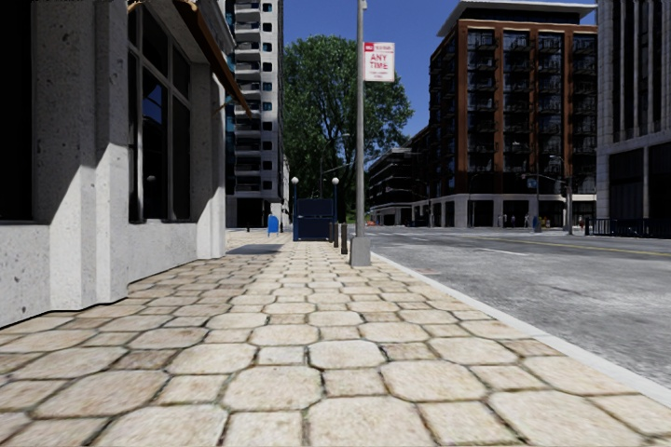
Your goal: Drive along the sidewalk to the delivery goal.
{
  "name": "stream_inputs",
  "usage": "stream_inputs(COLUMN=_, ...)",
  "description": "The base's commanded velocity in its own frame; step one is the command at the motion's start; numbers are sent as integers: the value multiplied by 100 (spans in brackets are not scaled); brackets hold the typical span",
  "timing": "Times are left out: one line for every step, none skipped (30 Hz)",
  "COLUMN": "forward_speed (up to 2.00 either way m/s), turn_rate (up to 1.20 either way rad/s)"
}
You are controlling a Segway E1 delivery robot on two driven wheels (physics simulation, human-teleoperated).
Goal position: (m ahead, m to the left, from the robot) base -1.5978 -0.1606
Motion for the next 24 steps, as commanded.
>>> stream_inputs(forward_speed=0, turn_rate=0)
stream_inputs(forward_speed=0, turn_rate=0)
stream_inputs(forward_speed=0, turn_rate=0)
stream_inputs(forward_speed=0, turn_rate=0)
stream_inputs(forward_speed=0, turn_rate=0)
stream_inputs(forward_speed=0, turn_rate=0)
stream_inputs(forward_speed=0, turn_rate=0)
stream_inputs(forward_speed=0, turn_rate=0)
stream_inputs(forward_speed=0, turn_rate=0)
stream_inputs(forward_speed=0, turn_rate=0)
stream_inputs(forward_speed=0, turn_rate=0)
stream_inputs(forward_speed=0, turn_rate=0)
stream_inputs(forward_speed=0, turn_rate=0)
stream_inputs(forward_speed=0, turn_rate=0)
stream_inputs(forward_speed=0, turn_rate=0)
stream_inputs(forward_speed=0, turn_rate=0)
stream_inputs(forward_speed=0, turn_rate=0)
stream_inputs(forward_speed=0, turn_rate=0)
stream_inputs(forward_speed=0, turn_rate=0)
stream_inputs(forward_speed=0, turn_rate=0)
stream_inputs(forward_speed=0, turn_rate=0)
stream_inputs(forward_speed=0, turn_rate=0)
stream_inputs(forward_speed=0, turn_rate=0)
stream_inputs(forward_speed=0, turn_rate=0)
